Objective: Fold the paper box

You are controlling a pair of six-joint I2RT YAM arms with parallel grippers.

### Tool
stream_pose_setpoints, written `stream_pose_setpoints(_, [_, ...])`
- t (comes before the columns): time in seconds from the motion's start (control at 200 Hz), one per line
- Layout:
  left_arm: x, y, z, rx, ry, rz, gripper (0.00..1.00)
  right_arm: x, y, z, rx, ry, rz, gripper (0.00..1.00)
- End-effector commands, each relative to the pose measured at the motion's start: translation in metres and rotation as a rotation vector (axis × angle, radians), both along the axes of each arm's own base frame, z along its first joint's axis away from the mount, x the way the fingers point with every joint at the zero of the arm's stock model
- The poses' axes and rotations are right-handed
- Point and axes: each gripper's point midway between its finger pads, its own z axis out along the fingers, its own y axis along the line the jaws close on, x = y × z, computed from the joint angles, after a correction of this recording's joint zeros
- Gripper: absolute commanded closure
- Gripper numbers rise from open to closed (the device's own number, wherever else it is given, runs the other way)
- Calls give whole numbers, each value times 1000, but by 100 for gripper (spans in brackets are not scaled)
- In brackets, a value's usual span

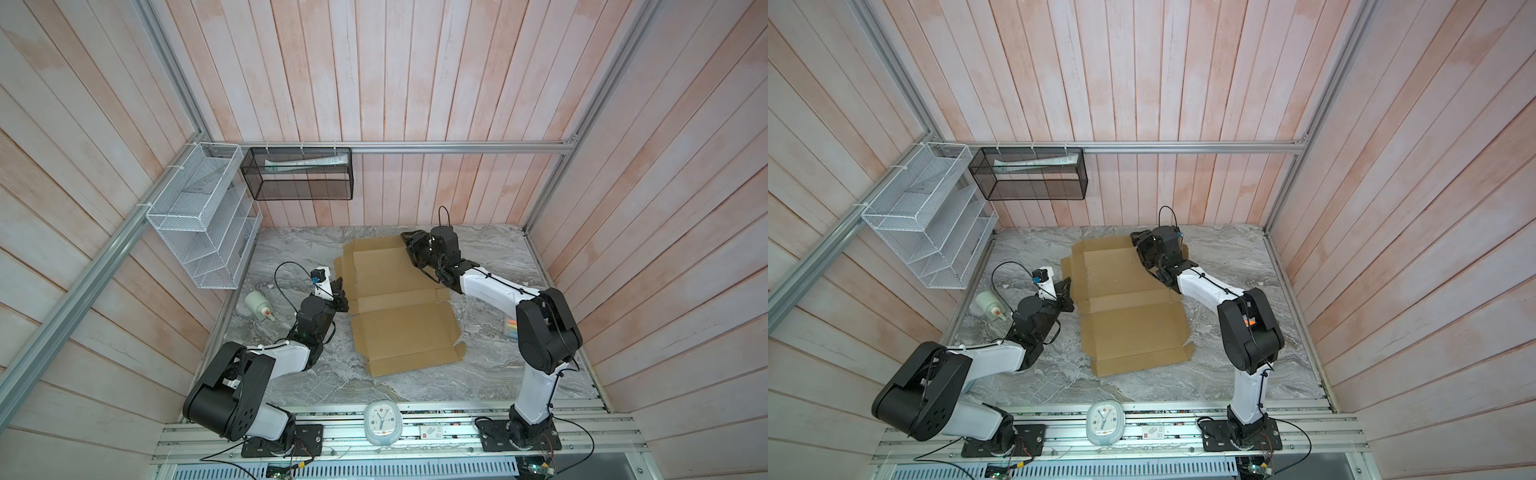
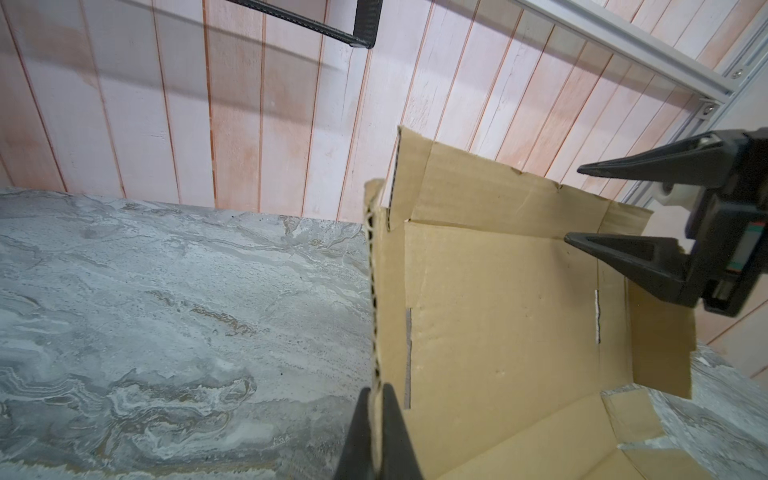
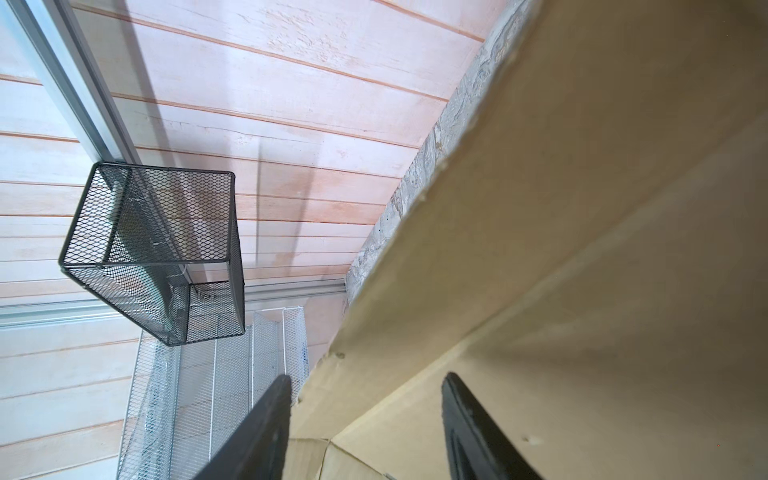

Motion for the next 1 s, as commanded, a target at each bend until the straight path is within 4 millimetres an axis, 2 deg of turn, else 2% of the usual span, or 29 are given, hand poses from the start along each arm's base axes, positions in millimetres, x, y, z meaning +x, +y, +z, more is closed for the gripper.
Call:
stream_pose_setpoints(0.0, [-7, 5, 32, -2, -137, 29, 100, 6, 1, 2, -7, 15, -22, 40])
stream_pose_setpoints(0.56, [-25, 10, 51, 91, -284, 46, 100, 5, -8, 26, 42, 67, -95, 40])
stream_pose_setpoints(0.995, [-36, -7, 52, 191, -367, 50, 100, 2, -13, 43, 66, 65, -103, 40])
